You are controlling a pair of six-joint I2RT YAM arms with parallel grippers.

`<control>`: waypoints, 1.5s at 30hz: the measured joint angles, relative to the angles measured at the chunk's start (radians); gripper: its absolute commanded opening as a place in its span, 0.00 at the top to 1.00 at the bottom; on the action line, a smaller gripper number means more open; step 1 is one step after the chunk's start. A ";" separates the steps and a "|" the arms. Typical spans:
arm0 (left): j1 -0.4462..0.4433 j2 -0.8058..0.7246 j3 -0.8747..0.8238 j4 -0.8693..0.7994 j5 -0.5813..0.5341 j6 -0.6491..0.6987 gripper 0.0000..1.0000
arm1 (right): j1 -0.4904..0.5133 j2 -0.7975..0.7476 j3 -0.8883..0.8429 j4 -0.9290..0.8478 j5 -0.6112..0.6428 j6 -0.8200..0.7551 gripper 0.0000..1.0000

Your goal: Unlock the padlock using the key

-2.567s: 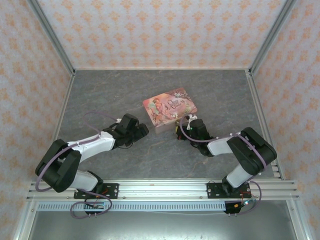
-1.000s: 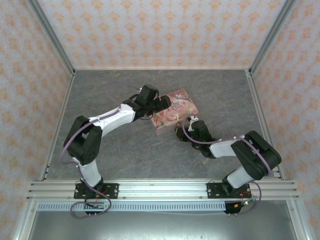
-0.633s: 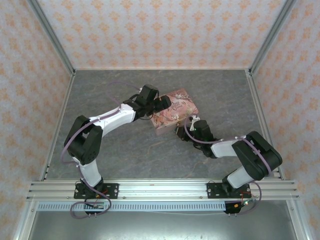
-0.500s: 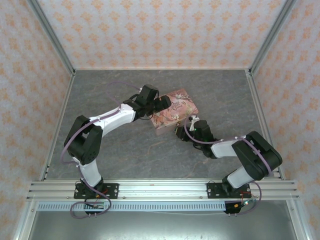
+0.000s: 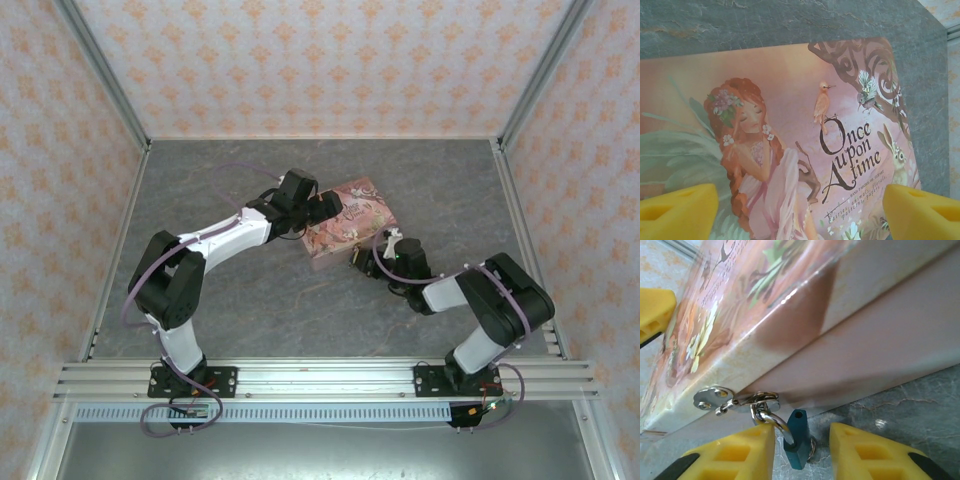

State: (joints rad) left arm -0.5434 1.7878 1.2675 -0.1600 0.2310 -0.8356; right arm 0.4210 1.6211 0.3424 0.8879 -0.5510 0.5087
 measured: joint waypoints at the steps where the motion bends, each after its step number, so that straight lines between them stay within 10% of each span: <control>1: 0.000 0.000 0.000 0.000 0.000 0.000 0.14 | -0.011 0.005 -0.004 0.018 -0.020 0.003 0.61; 24: 0.015 0.000 -0.002 0.008 -0.005 0.000 0.14 | -0.067 0.145 0.024 0.229 -0.236 0.053 0.83; 45: 0.021 -0.001 -0.014 0.026 -0.010 0.000 0.14 | -0.066 0.124 -0.019 0.206 -0.222 0.022 0.69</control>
State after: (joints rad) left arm -0.5228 1.7866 1.2533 -0.1337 0.2214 -0.8360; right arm 0.3546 1.7451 0.3233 1.0935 -0.7731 0.5304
